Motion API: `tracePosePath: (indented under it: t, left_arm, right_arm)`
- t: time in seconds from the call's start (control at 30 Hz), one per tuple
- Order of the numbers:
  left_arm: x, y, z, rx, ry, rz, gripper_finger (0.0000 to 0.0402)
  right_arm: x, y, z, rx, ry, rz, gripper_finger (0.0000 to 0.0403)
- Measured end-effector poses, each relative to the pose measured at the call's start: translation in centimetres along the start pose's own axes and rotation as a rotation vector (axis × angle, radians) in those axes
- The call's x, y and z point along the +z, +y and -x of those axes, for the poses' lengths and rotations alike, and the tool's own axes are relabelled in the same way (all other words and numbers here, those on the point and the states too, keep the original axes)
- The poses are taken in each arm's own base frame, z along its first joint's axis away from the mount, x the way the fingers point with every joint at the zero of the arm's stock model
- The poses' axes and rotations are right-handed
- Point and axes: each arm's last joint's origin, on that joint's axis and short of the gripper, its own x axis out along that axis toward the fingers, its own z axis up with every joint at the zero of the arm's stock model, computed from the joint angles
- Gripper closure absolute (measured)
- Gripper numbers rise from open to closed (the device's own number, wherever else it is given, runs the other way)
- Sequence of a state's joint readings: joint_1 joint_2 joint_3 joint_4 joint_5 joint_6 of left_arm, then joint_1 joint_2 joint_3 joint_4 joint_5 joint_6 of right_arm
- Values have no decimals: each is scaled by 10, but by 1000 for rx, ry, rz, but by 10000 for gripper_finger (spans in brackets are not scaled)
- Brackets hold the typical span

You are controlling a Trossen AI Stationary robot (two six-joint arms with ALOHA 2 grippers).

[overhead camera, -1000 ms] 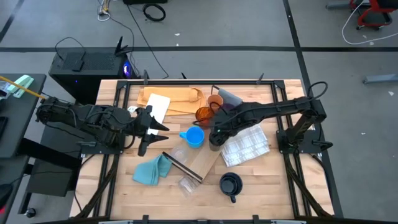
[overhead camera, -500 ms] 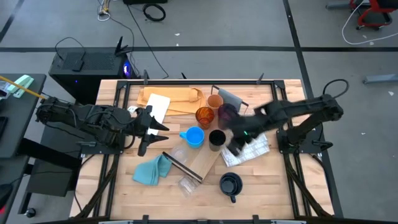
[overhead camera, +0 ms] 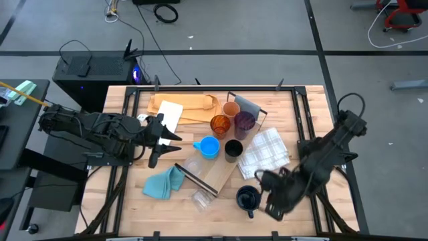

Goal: Stack small to large cups/mugs on shelf
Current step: Put the dark blue mug on the shelf

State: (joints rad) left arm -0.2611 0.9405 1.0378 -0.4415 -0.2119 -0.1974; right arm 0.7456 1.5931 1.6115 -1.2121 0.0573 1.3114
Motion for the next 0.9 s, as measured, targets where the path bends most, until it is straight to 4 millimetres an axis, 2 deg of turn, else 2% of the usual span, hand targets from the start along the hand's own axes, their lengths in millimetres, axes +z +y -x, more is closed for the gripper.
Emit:
tracePosePath:
  t: [0.1,0.2,0.37,0.5,0.67,0.9]
  left_arm:
    - [0,0,0,0,-2,0,237]
    - [0,0,0,0,-2,-1,237]
    - [0,0,0,0,-1,-2,237]
    - [0,0,0,0,-1,-2,237]
    - [0,0,0,1,4,-1,237]
    - [0,0,0,1,4,11,237]
  right_arm:
    - [-12,10,-20,-50,24,17,291]
    - [-20,25,-46,-37,31,152,285]
    - [-21,35,-84,-87,56,267,280]
    - [-14,34,-95,-112,71,256,285]
    - [-4,32,-94,-116,60,140,293]
    - [10,17,-97,-248,96,-321,303]
